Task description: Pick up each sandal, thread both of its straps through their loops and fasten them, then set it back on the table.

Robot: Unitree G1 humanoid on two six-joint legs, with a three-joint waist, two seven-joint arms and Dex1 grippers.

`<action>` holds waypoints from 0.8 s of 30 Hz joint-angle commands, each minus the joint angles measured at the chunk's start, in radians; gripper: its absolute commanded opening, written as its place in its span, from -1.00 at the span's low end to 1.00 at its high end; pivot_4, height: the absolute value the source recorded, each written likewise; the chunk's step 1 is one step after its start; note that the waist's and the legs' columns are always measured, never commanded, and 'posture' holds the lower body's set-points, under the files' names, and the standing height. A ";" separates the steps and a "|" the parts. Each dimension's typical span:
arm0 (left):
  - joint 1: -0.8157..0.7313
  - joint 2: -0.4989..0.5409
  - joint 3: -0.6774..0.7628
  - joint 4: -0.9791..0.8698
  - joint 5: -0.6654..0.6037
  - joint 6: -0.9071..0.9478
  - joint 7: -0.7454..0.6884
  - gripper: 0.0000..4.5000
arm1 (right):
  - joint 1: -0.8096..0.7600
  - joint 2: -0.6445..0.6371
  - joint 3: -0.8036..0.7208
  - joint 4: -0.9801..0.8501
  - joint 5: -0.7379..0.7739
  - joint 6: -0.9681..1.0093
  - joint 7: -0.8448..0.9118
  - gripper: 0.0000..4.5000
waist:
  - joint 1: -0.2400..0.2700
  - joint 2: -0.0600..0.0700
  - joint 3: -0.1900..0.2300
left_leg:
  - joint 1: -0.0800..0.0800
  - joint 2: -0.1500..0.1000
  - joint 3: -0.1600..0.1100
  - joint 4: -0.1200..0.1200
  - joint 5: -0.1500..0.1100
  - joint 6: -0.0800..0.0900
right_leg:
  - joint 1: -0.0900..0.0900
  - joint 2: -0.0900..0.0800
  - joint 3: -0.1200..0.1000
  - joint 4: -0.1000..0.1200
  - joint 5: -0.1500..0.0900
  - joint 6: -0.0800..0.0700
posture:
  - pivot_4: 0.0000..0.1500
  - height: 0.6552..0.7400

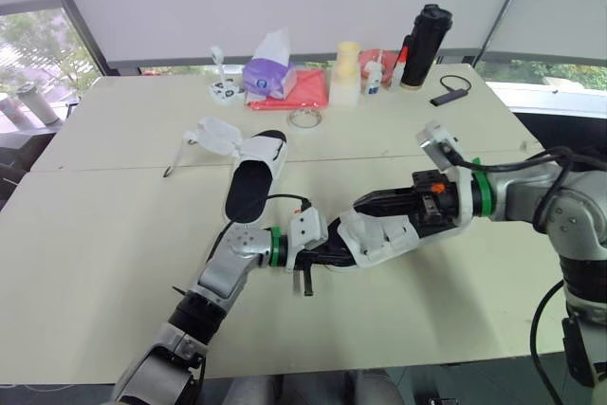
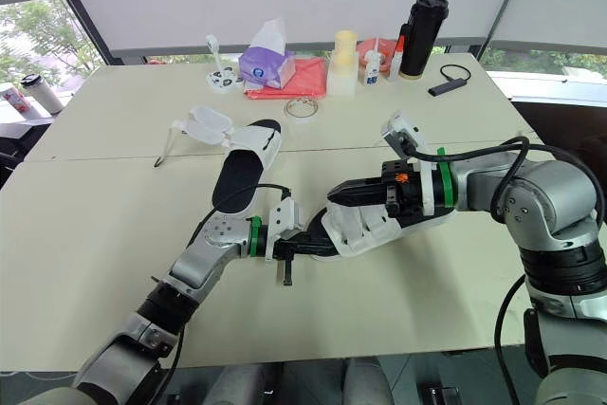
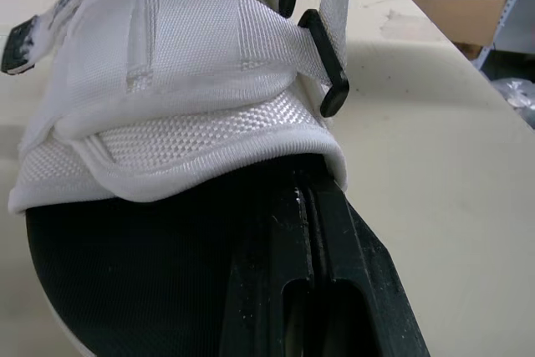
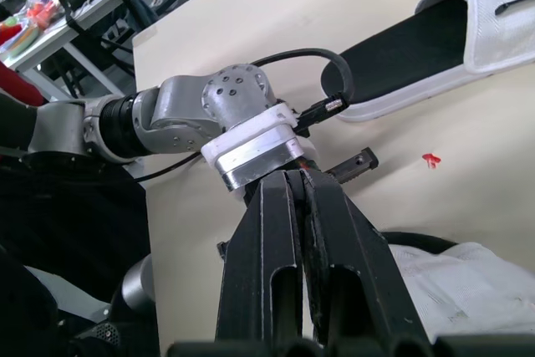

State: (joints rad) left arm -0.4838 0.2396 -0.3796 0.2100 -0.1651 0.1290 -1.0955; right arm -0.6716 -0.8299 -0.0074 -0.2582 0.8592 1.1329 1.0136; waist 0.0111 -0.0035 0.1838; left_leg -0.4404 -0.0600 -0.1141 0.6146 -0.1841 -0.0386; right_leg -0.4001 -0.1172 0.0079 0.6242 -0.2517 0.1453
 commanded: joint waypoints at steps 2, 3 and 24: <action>0.017 0.030 -0.069 0.034 0.054 0.029 -0.040 -1.00 | -0.054 0.020 -0.019 0.018 -0.041 -0.123 0.031 -0.98 | 0.000 0.000 0.000 | 0.000 0.000 0.000 0.000 0.000 0.000 | 0.000 0.000 0.000 0.000 0.000 0.000 | 1.00 1.00; 0.017 0.032 -0.073 0.038 0.059 0.022 -0.042 -1.00 | -0.055 0.023 -0.011 0.028 -0.050 -0.135 0.037 -0.98 | 0.000 0.000 0.000 | 0.000 0.000 0.000 0.000 0.000 0.000 | 0.000 0.000 0.000 0.000 0.000 0.000 | 1.00 1.00; 0.014 0.058 -0.116 0.047 0.090 0.003 -0.081 -1.00 | -0.127 0.101 0.194 0.364 -0.395 -0.418 0.147 -0.98 | -0.006 0.000 0.000 | 0.001 0.000 0.000 0.000 0.000 0.000 | 0.000 0.000 0.000 0.003 0.000 0.001 | 1.00 1.00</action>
State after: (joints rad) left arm -0.5104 0.2782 -0.4169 0.2223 -0.1296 0.1031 -1.1410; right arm -0.7573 -0.7284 0.2060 0.0968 0.4868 0.7516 1.1594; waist 0.0056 -0.0032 0.1837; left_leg -0.4389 -0.0603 -0.1138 0.6145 -0.1840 -0.0389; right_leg -0.4000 -0.1170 0.0082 0.6272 -0.2514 0.1460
